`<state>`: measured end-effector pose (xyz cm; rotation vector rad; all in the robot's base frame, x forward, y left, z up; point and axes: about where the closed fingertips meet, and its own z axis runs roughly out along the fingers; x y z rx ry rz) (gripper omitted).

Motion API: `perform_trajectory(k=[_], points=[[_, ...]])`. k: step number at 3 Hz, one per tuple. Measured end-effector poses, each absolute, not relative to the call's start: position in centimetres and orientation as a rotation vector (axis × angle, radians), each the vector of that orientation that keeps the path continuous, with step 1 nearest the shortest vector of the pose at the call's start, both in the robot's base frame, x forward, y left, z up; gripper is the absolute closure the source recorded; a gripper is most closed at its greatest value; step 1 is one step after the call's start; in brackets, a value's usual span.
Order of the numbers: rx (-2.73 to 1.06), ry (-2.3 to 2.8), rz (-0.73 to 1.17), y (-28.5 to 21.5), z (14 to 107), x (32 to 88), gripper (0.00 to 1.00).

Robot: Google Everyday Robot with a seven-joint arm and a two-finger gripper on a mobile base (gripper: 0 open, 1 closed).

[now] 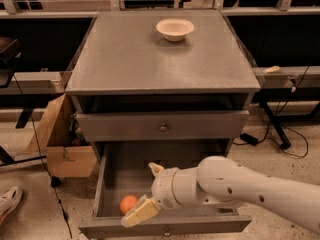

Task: Pick orange from middle drawer and place on counter

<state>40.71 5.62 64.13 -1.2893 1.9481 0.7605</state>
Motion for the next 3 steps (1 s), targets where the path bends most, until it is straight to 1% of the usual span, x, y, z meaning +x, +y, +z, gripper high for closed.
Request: perform_trajectory(k=[1, 2, 3], points=[[-1.207, 1.966, 0.779, 5.73, 61.61, 42.04, 0.0], [-1.207, 1.966, 0.779, 5.72, 61.61, 42.04, 0.0], [-1.169, 1.986, 0.712, 5.15, 61.53, 42.06, 0.0]])
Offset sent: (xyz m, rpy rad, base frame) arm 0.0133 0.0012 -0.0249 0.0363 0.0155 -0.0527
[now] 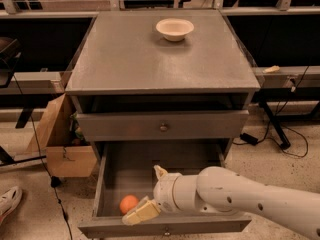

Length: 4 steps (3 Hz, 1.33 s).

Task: Pick orange from middle drawer and place on counter

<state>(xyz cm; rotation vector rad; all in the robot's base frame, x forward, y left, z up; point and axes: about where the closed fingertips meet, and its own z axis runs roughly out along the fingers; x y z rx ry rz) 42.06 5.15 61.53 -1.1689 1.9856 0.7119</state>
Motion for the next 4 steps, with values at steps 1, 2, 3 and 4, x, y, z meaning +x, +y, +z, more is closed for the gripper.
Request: perform_trajectory(k=[1, 2, 3, 4], points=[[-1.083, 1.992, 0.601, 2.3, 59.8, 45.5, 0.0], [-1.02, 1.961, 0.557, -1.3, 56.0, 50.1, 0.0], [-1.009, 1.903, 0.588, -2.9, 52.0, 53.9, 0.0], [-1.121, 1.856, 0.681, -1.7, 48.1, 56.1, 0.0]])
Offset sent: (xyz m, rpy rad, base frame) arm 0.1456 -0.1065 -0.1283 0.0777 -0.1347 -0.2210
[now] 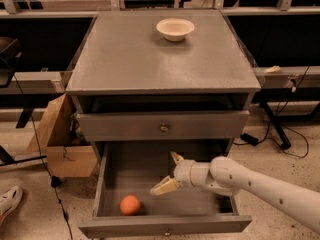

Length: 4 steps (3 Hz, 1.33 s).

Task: Pick orange from middle drawer and place on counter

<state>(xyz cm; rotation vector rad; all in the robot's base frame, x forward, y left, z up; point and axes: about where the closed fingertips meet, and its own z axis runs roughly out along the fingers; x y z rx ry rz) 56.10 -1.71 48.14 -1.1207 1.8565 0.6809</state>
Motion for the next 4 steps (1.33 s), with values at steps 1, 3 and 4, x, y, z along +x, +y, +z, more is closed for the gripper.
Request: perform_trajectory(k=[1, 3, 4], points=[[-1.313, 1.832, 0.795, 1.4, 45.1, 57.4, 0.0], [-1.627, 1.772, 0.988, 5.6, 43.4, 55.3, 0.0], [-1.623, 1.773, 0.987, 5.5, 43.4, 55.3, 0.0]])
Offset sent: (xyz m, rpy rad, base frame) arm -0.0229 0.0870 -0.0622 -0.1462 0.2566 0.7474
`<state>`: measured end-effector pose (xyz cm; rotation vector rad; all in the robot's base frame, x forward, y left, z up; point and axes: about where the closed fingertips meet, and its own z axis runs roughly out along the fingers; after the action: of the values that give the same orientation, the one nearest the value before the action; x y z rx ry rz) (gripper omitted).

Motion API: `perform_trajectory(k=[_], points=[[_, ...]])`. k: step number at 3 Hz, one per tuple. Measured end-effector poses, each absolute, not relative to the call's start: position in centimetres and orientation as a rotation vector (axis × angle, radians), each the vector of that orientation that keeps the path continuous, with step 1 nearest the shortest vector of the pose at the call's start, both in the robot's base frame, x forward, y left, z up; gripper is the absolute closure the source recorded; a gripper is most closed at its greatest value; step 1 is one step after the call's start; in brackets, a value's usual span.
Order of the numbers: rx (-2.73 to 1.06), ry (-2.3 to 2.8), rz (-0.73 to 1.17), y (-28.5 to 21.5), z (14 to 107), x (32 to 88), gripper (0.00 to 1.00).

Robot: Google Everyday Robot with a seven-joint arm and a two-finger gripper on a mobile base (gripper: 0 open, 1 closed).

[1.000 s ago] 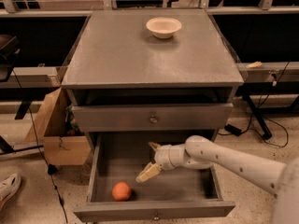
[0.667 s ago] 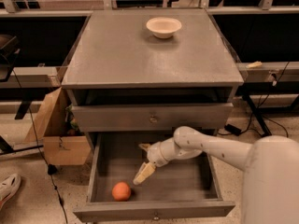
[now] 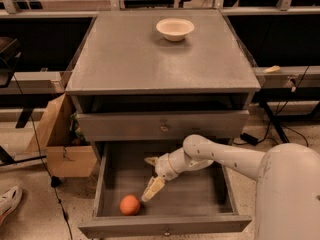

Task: Pick orange from middle drawer and place on counter

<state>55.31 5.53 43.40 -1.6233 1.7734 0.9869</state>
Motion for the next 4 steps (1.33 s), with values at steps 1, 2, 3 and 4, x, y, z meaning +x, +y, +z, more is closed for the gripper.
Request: perform_trajectory(k=[1, 2, 3, 4], points=[[-1.609, 1.737, 0.953, 5.8, 43.0, 54.7, 0.0], [-1.581, 1.708, 0.919, 6.8, 41.6, 53.4, 0.0], [-1.542, 1.712, 0.899, 8.3, 39.8, 52.7, 0.0], [-1.472, 1.73, 0.847, 9.4, 38.8, 52.4, 0.0]])
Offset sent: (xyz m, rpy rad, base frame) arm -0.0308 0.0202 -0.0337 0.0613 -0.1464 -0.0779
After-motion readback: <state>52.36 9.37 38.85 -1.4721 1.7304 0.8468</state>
